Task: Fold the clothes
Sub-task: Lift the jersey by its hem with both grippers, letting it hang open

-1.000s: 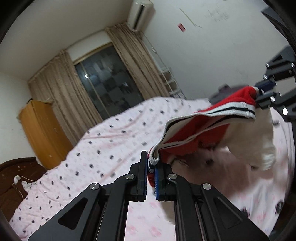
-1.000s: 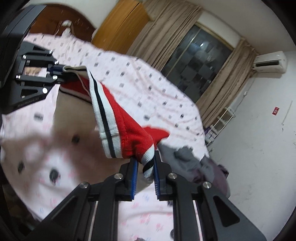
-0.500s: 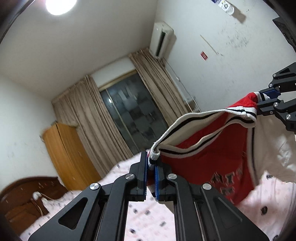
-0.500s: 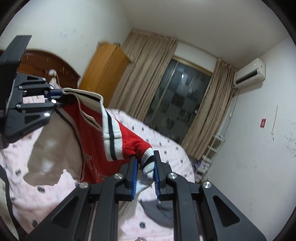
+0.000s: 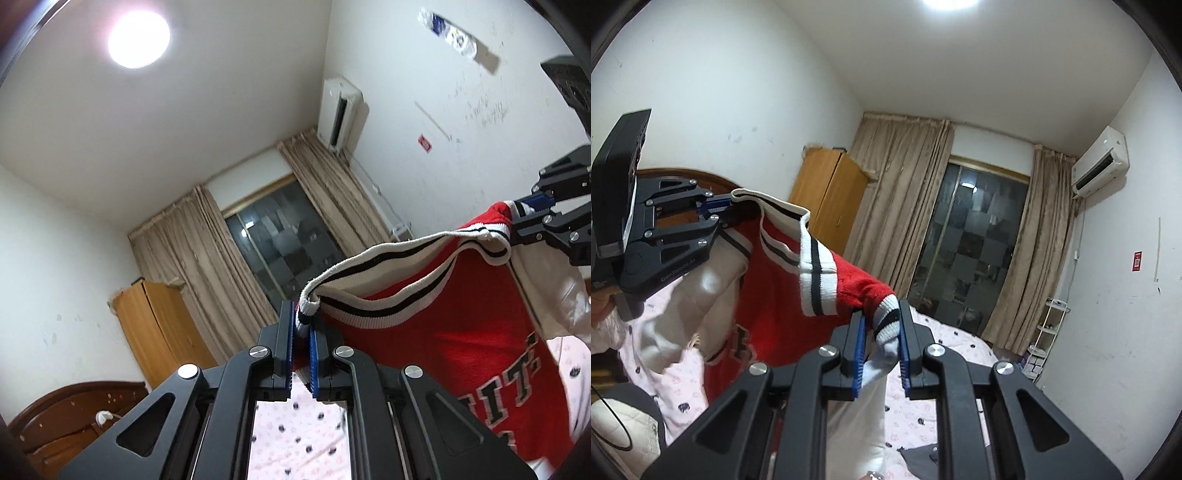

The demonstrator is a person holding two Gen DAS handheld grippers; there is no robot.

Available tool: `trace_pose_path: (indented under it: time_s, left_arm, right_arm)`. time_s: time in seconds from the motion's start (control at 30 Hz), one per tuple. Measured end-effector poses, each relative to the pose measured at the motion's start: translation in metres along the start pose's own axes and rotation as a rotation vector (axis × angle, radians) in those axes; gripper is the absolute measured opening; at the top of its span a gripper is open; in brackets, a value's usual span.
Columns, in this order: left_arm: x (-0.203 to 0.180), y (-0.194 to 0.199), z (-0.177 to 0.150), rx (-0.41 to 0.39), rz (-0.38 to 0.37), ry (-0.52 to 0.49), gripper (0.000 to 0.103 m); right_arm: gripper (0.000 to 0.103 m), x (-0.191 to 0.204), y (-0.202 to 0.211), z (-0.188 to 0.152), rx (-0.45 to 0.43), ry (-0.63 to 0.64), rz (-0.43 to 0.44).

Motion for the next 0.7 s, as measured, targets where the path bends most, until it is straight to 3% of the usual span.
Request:
trace_pose_path:
  time_s: [0.27,0.47,0.7]
  left_arm:
    - [-0.033,-0.077,-0.128,0.274,-0.089,0.065,0.007]
    - [-0.059,-0.138,-0.210,0.420,-0.142,0.078,0.008]
    - [-0.083,-0.199,-0.266,0.523,-0.175,0.053,0.009]
  right_arm:
    - [0.016,0.026,-0.075,-0.088,0.223,0.036,0.027]
    - [0.016,0.047,-0.150,-0.168,0.394,0.069,0.044]
    - [0.016,0.057,-0.235,-0.249,0.530,0.104,0.038]
Point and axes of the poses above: each gripper's, at about its wrist camera, not at the fingertips, and y roughly against the way its jaws point, x to its left, z to its top, the point moved 9 cm from there along -y, roughly the way its jaws point, and after that the axes turned 10 degrees about -z, right-handed, at the moved point
